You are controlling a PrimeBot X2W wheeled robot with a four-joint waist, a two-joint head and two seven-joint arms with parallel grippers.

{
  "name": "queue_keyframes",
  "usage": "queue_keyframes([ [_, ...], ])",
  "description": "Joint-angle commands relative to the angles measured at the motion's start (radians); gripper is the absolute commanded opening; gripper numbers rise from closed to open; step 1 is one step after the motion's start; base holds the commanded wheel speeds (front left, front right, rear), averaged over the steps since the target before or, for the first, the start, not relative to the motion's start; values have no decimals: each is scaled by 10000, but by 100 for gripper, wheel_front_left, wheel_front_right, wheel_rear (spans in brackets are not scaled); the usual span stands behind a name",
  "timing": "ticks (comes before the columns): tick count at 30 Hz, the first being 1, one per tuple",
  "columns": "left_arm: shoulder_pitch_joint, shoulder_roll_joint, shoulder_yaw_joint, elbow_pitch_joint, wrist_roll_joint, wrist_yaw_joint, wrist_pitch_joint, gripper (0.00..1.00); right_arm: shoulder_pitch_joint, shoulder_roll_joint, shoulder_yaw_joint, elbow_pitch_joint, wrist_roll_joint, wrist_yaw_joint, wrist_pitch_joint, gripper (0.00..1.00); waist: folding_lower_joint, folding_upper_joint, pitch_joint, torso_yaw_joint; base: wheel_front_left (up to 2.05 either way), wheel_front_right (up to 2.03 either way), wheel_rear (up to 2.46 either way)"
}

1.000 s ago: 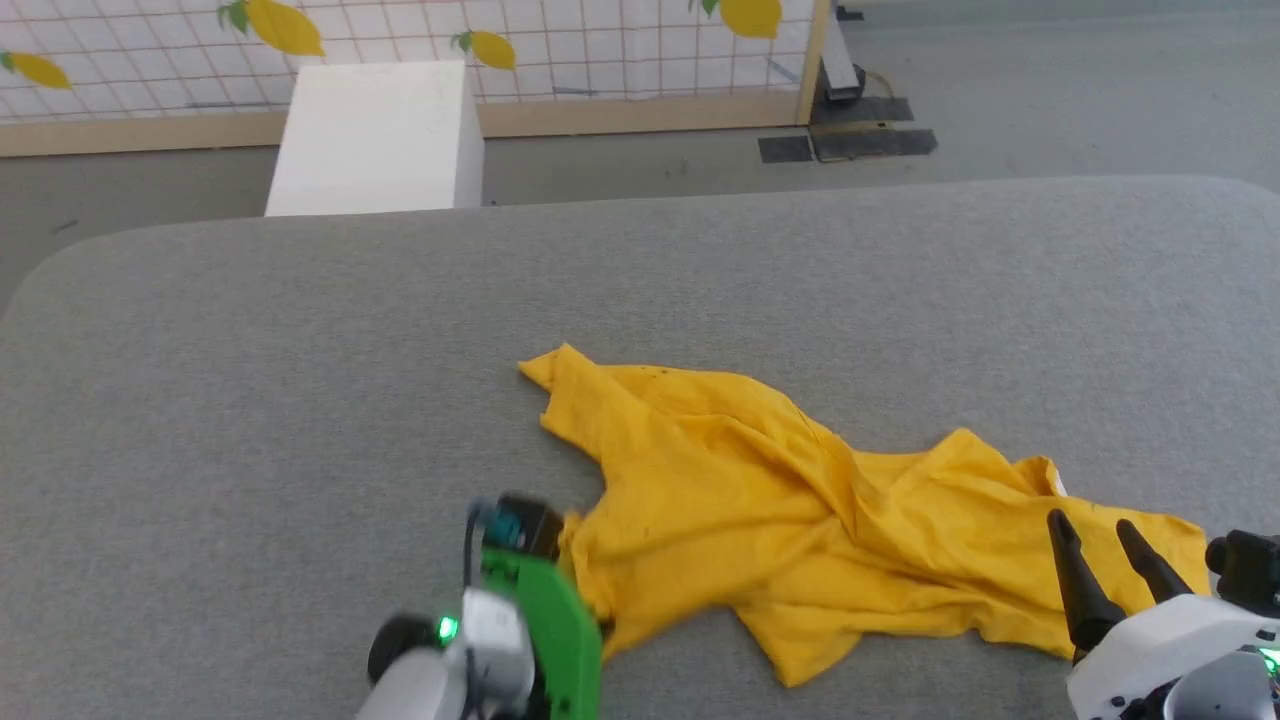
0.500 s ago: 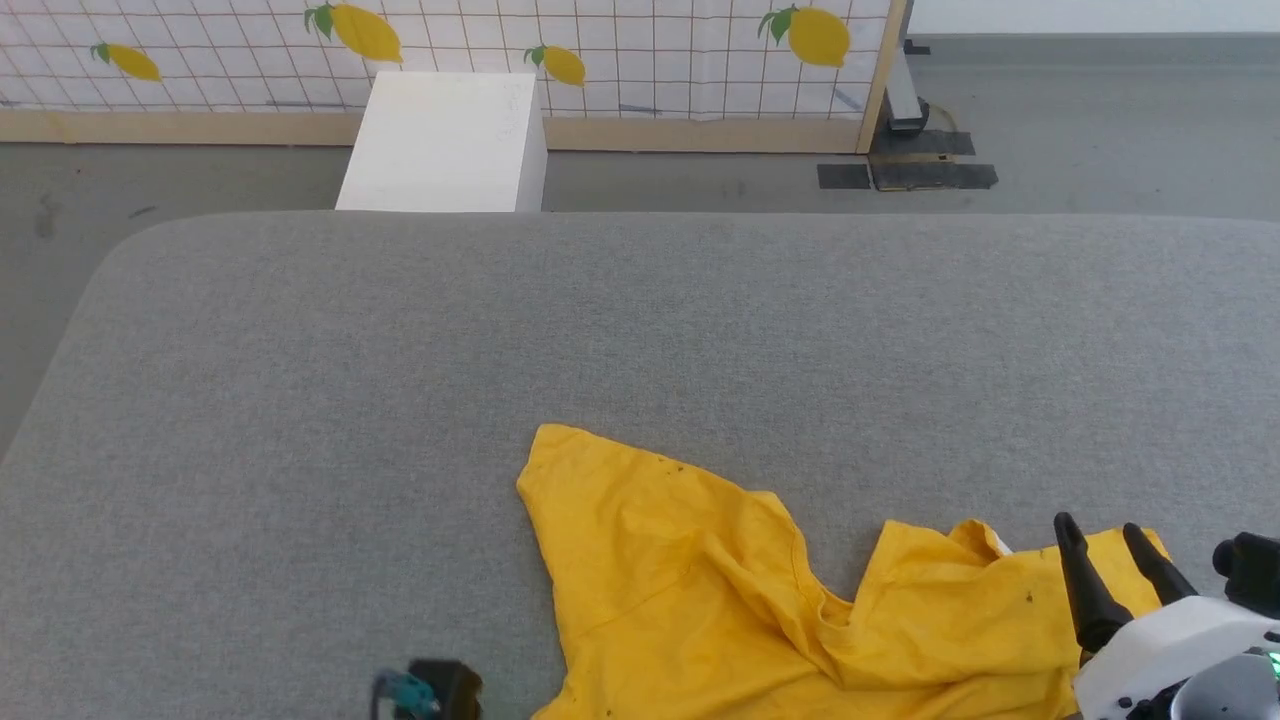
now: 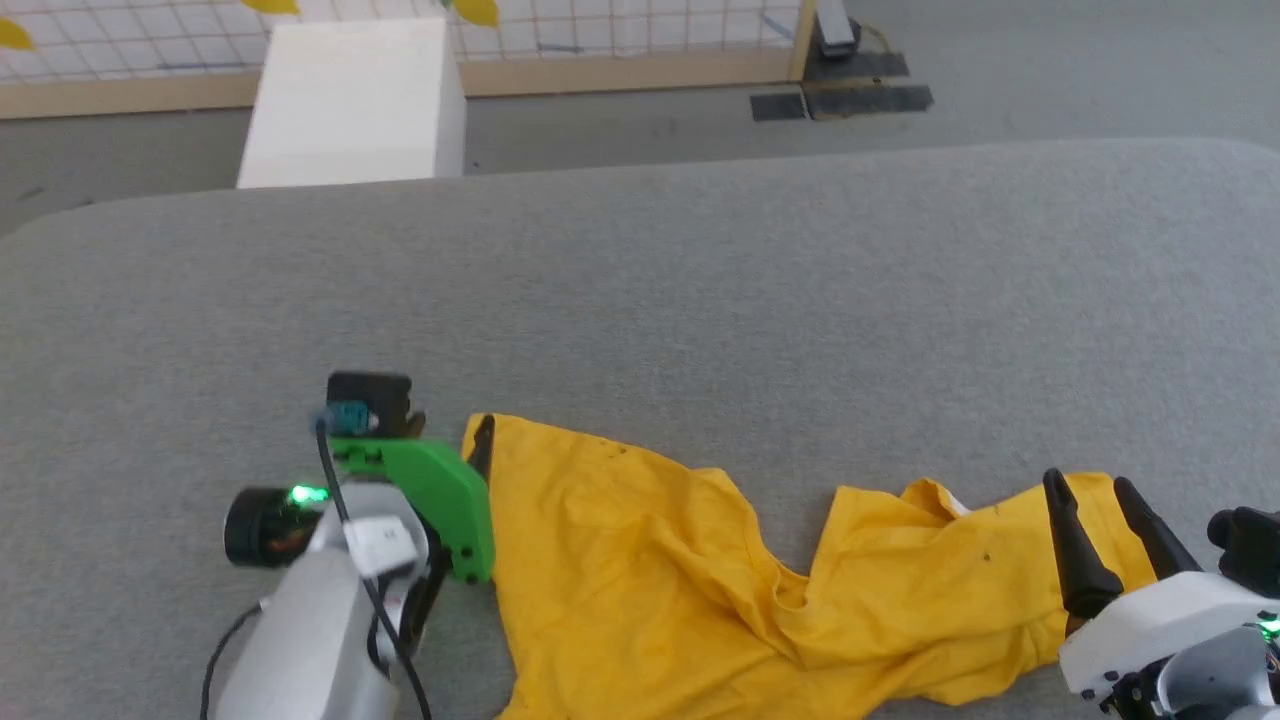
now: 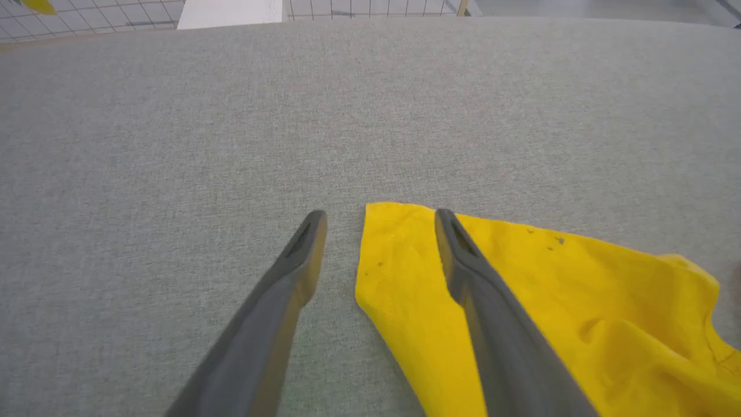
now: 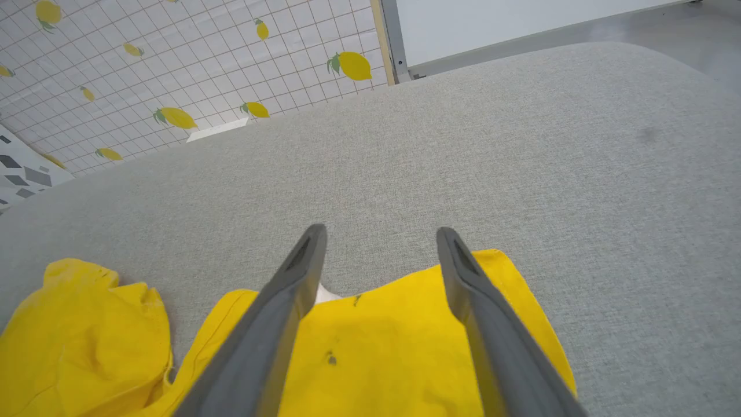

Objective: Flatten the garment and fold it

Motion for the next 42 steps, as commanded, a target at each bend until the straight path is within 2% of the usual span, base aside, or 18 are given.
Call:
queue_keyframes([
  [1, -501, -26, 63, 424, 46, 25, 24, 100, -211, -8, 49, -6, 60, -15, -119, 100, 0, 0, 486, -505, 0, 0, 0],
  [6, -1391, 162, 104, 1829, 23, 27, 704, 100, -344, -8, 129, 68, 113, -15, -223, 100, 0, 0, 795, -971, 0, 0, 0],
  [10, -1605, 466, -30, 2538, 145, 99, 1709, 100, -363, -8, 116, 132, 149, -15, -279, 100, 0, 0, 899, -1206, 0, 0, 0],
  [15, -1352, 549, -127, 2884, -278, -163, 3075, 98, -323, -8, 108, 203, 198, -15, -287, 100, 0, 0, 898, -1320, 0, 0, 0],
  [16, -1284, 535, -148, 2868, -387, -239, 3310, 35, -311, -8, 96, 212, 202, -15, -272, 100, 0, 0, 891, -1321, 0, 0, 0],
  [17, -1192, 519, -190, 2827, -524, -347, 3624, 0, -297, -8, 72, 212, 172, -15, -239, 100, 0, 0, 877, -1314, 0, 0, 0],
  [21, -962, 536, -269, 2346, -854, -638, 4168, 0, -423, -8, -128, 88, -242, -15, -91, 100, 0, 0, 870, -1266, 0, 0, 0],
  [26, -801, 613, -207, 1852, -947, -619, 4043, 0, -1273, -8, -309, 254, -1254, -15, 594, 100, 0, 0, 911, -1227, 0, 0, 0],
  [27, -787, 620, -203, 1762, -965, -616, 4032, 0, -1559, -8, -292, 423, -1503, -15, 934, 100, 0, 0, 945, -1204, 0, 0, 0],
  [28, -790, 574, -163, 1510, -1075, -641, 3909, 0, -2406, -9, -355, 1100, -2011, -15, 1971, 100, 0, 0, 1056, -1113, 0, 0, 0],
  [35, -840, 553, -186, 1235, -1184, -669, 3821, 0, -4041, -16, -546, 3229, -2433, -15, 4978, 100, 0, 0, 1375, -834, 0, 0, 0],
  [36, -880, 521, -198, 1195, -1258, -693, 3806, 0, -4357, -32, -675, 3773, -2956, -15, 5935, 100, 0, 0, 1486, -720, 0, 0, 0],
  [38, -908, 517, -215, 1212, -1282, -708, 3793, 0, -4481, -28, -846, 3989, -3148, -15, 6416, 100, 0, 0, 1527, -653, 0, 0, 0],
  [39, -924, 515, -223, 1225, -1283, -709, 3779, 0, -4508, -25, -902, 4070, -3215, -15, 6635, 89, 0, 0, 1538, -628, 0, 0, 0],
  [40, -929, 504, -230, 1251, -1303, -710, 3774, 0, -4507, -22, -945, 4165, -3297, -15, 6954, 64, 0, 0, 1535, -601, 0, 0, 0],
  [41, -931, 496, -241, 1270, -1319, -718, 3773, 0, -4489, -20, -956, 4226, -3324, -15, 7226, 27, 0, 0, 1524, -583, 0, 0, 0],
  [42, -935, 491, -247, 1292, -1342, -730, 3765, 0, -4459, -18, -928, 4250, -3325, -15, 7517, 0, 0, 0, 1514, -565, 0, 0, 0],
])
